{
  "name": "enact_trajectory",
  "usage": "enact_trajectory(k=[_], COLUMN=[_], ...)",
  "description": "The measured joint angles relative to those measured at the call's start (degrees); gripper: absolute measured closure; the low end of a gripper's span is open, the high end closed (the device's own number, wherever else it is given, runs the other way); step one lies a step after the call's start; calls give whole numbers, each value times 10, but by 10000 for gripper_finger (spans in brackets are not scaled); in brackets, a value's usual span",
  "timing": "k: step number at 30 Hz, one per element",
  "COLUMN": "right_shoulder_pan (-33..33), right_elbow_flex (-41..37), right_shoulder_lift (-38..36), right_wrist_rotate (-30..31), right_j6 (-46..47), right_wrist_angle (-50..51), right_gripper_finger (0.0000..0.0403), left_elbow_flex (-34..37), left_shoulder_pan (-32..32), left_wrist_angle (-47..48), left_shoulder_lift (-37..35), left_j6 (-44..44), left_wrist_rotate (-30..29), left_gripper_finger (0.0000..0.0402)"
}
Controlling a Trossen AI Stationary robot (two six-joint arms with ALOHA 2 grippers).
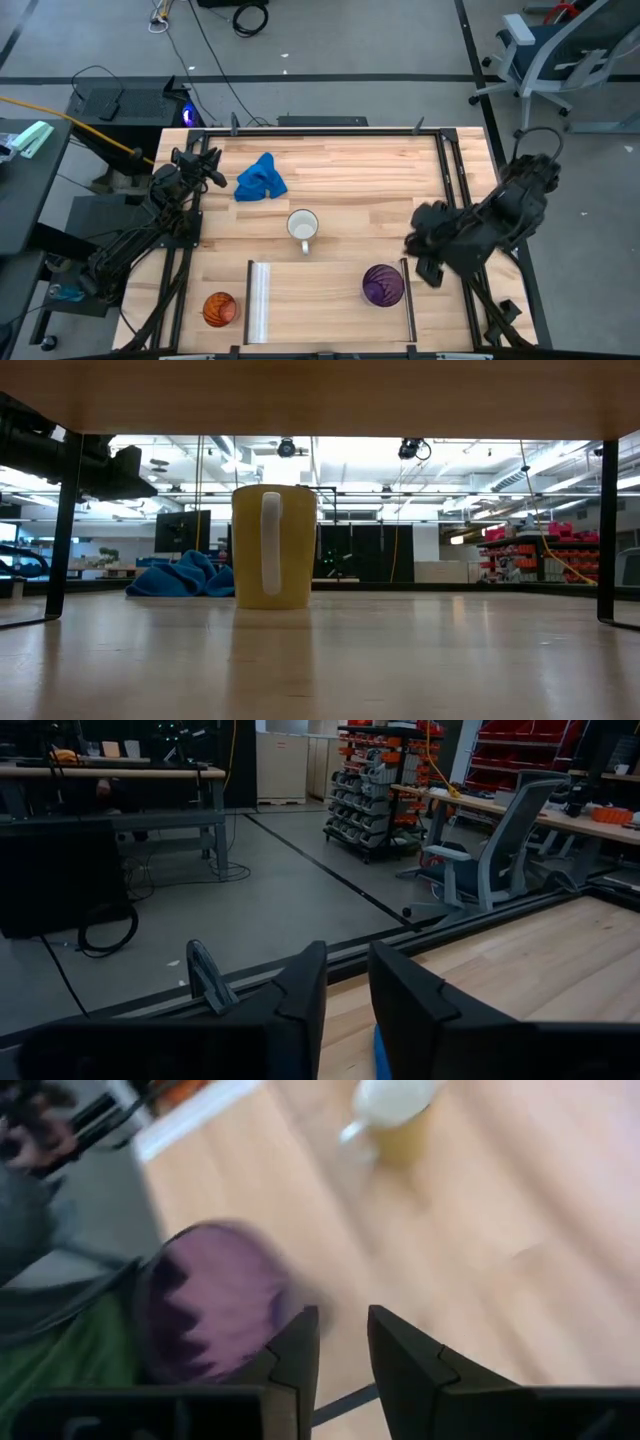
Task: Stack small to large cups/mugs on shelf
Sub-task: Put the yellow mug on the shelf
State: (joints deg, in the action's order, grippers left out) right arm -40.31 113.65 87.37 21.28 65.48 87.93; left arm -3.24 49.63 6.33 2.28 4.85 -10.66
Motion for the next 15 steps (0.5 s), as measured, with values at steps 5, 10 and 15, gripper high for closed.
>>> enact_trajectory(k=[5, 10, 15], right_shoulder_pan=[27, 70, 137], right_elbow_flex=[-3, -3, -3], right_shoulder_lift=[-39, -66, -74], right_wrist_rotate=[122, 228, 299], right_j6=[-50, -106, -141], right_wrist_angle=[21, 21, 21], right_gripper_finger=[313, 323, 337], left_elbow_flex=[0, 0, 0], left_shoulder_pan=[0, 0, 0], left_wrist_angle=[0, -4, -5], left_shoulder_lift=[0, 0, 0], left_j6=[0, 0, 0], left_wrist_rotate=[0, 0, 0], left_gripper_finger=[324, 320, 323])
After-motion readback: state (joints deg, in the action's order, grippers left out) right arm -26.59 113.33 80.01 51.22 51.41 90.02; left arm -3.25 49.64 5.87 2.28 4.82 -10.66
